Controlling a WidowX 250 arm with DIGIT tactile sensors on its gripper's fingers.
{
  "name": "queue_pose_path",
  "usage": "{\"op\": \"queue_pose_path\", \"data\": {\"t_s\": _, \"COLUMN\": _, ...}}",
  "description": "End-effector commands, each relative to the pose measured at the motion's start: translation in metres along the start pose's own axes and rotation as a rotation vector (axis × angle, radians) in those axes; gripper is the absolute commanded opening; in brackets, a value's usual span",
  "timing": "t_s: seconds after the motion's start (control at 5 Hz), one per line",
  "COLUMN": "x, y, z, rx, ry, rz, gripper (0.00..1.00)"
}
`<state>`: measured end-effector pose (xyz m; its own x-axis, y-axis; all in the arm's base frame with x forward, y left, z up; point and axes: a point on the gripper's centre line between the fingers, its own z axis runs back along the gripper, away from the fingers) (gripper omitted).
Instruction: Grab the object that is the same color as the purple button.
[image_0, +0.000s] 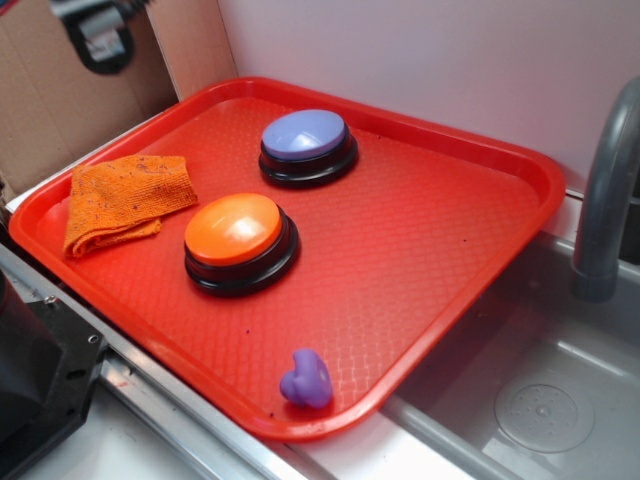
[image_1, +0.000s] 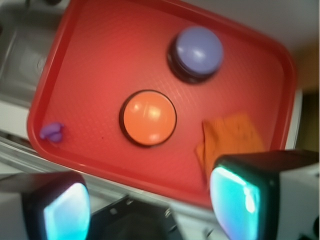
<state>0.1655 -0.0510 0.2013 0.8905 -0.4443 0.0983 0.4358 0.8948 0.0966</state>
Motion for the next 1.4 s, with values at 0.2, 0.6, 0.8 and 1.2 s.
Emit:
{"op": "queue_pose_path", "data": {"t_s": 0.2, "x": 0.030, "y": -0.058, "z": -0.054, "rx": -0.192, "ry": -0.181, "rz": -0.727, "gripper": 1.00}}
{"op": "queue_pose_path", "data": {"t_s": 0.6, "x": 0.020, "y": -0.102, "z": -0.099, "rx": -0.363, "ry": -0.218, "rz": -1.203, "gripper": 1.00}}
{"op": "queue_pose_path", "data": {"t_s": 0.8, "x": 0.011, "y": -0.116, "z": -0.117, "rx": -0.429, "ry": -0.182, "rz": -1.354, "gripper": 1.00}}
{"op": "queue_pose_path", "data": {"t_s": 1.2, "x": 0.009, "y": -0.130, "z": -0.150, "rx": -0.447, "ry": -0.190, "rz": -1.354, "gripper": 1.00}}
